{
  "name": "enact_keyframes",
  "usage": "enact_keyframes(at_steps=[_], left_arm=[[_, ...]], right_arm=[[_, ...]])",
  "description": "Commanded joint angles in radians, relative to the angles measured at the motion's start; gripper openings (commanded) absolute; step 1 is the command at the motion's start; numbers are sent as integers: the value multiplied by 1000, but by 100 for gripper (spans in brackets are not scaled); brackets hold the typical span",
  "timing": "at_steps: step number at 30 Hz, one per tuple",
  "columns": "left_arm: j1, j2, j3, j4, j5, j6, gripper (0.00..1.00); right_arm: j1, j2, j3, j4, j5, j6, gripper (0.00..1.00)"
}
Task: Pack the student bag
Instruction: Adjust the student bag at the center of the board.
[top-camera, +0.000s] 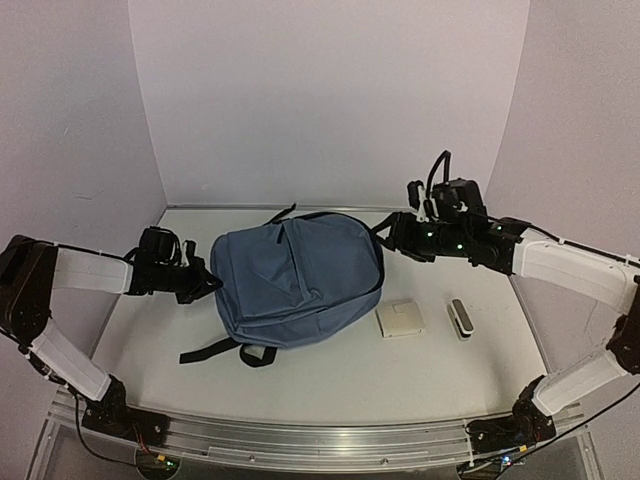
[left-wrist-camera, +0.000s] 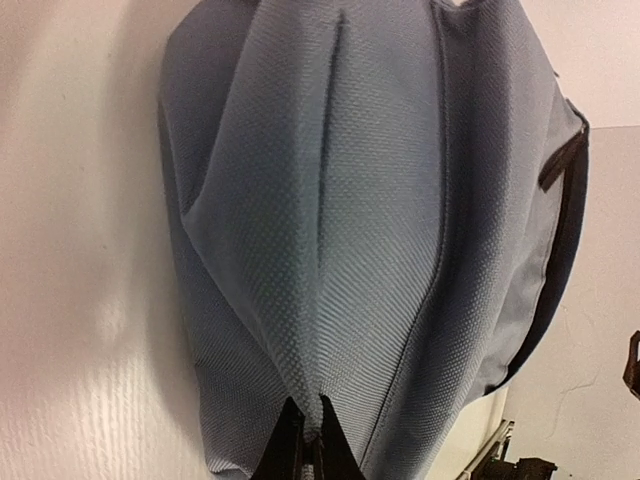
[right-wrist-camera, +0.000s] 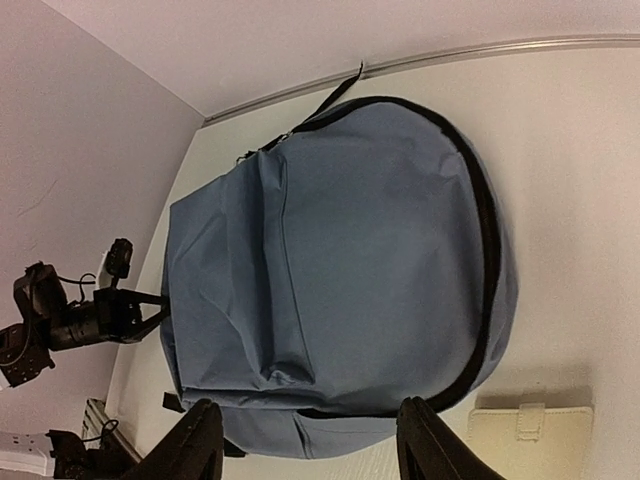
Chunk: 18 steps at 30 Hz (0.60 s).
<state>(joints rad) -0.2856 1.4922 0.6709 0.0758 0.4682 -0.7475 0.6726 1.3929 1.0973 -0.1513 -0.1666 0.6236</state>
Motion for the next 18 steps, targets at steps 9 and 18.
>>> enact_keyframes(at_steps=[9,18], left_arm=[[-478,-244,-142,-4,-187,-305,6],[-508,-369,14,-391,-262,-238,55]], right_arm=[[308,175,152,35,234,113,54],[385,362,296,8,274,110,50]])
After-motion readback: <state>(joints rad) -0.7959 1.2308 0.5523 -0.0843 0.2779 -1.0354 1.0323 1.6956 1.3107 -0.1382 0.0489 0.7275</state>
